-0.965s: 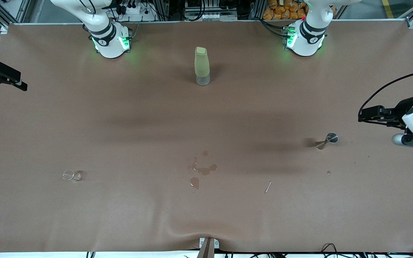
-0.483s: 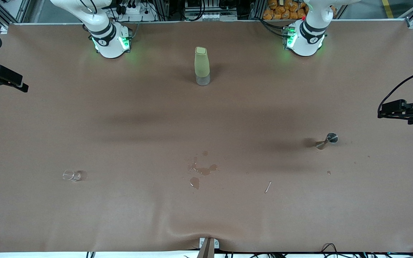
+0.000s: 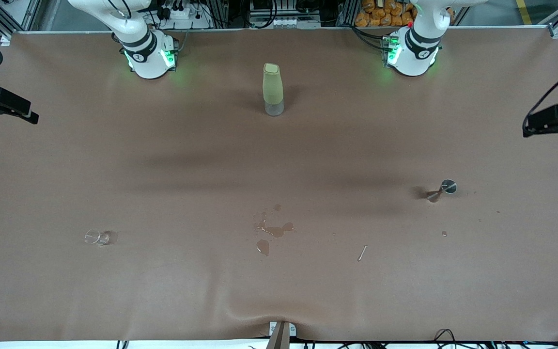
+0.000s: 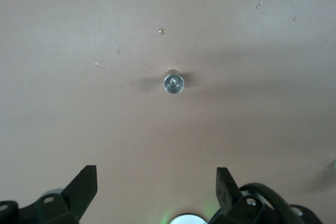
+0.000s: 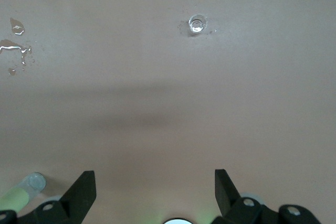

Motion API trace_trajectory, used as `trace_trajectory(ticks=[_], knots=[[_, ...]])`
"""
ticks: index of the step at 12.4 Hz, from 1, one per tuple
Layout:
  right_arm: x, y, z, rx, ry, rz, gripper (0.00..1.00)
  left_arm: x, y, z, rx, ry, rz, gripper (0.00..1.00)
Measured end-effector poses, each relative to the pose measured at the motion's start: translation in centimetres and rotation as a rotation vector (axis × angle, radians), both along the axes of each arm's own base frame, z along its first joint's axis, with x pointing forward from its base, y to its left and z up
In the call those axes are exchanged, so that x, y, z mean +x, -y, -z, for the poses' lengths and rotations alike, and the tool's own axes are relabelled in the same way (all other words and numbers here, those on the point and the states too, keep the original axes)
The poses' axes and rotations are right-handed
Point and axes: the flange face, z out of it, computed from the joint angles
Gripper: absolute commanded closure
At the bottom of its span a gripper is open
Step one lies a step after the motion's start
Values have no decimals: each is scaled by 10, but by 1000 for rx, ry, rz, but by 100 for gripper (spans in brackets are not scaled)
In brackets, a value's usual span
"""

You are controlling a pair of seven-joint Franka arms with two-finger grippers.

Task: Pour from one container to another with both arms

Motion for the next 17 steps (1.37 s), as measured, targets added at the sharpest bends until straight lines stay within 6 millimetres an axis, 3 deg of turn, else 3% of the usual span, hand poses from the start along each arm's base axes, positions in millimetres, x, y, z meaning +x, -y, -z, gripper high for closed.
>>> trace_trajectory(ticks=[4, 7, 11, 17], knots=[[0, 1, 0, -2, 1, 2, 0, -20, 38, -6, 18, -3, -106, 0], [-1, 13, -5, -8, 13, 26, 0, -21, 70, 4, 21, 33, -151, 0], [-5, 45, -7, -10, 16, 83, 0, -28, 75, 29, 18, 72, -157, 0], [-8, 24, -4, -5, -29, 42, 0, -56, 89, 16, 49, 105, -161, 0]])
